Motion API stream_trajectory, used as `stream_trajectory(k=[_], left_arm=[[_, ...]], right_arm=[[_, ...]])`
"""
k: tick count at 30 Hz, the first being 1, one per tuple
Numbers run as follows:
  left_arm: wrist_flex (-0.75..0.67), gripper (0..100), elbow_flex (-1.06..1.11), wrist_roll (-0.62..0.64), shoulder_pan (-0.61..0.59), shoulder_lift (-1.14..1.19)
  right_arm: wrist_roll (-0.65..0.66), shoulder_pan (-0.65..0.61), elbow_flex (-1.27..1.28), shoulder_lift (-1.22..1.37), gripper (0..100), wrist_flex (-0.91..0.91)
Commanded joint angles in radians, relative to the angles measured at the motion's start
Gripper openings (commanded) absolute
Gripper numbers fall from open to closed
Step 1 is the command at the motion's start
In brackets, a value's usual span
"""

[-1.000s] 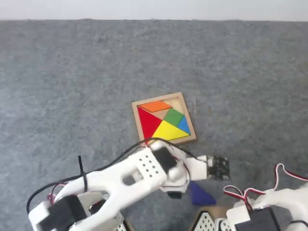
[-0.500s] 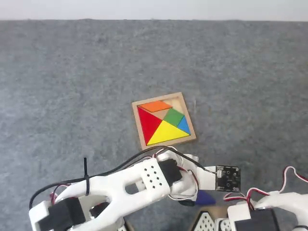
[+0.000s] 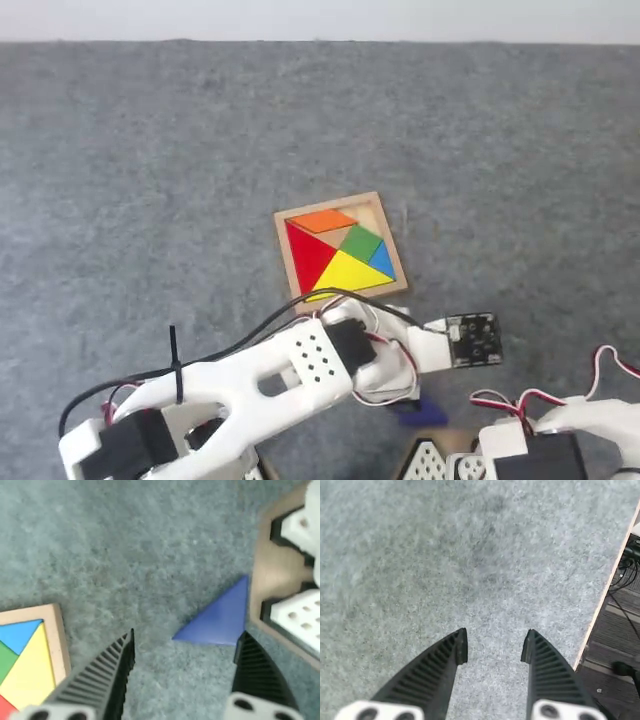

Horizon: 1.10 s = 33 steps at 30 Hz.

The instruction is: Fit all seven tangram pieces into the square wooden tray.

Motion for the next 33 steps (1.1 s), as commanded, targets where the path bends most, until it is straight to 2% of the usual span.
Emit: stream_trajectory(k=[1, 7, 14, 23, 33], left_arm=[[0.009, 31, -0.071, 0.051, 0.000, -0.041], [0.023, 31, -0.050, 0.058, 0.006, -0.020], [-0.028, 31, -0.048, 0.058, 0.008, 0.167], [0.018, 31, -0.166, 0.054, 0.101, 0.302], [0.241, 31, -0.412, 0.005, 0.104, 0.532]], right_arm=[[0.031, 0.012, -0.015, -0.005, 19.1, -0.002], [0.025, 0.022, -0.014, -0.013, 18.8, -0.001], [0.032, 0.030, -0.005, -0.036, 18.8, 0.001], [0.032, 0.024, -0.003, -0.051, 18.8, -0.002], [0.071, 0.019, 0.011, -0.061, 18.8, -0.001]])
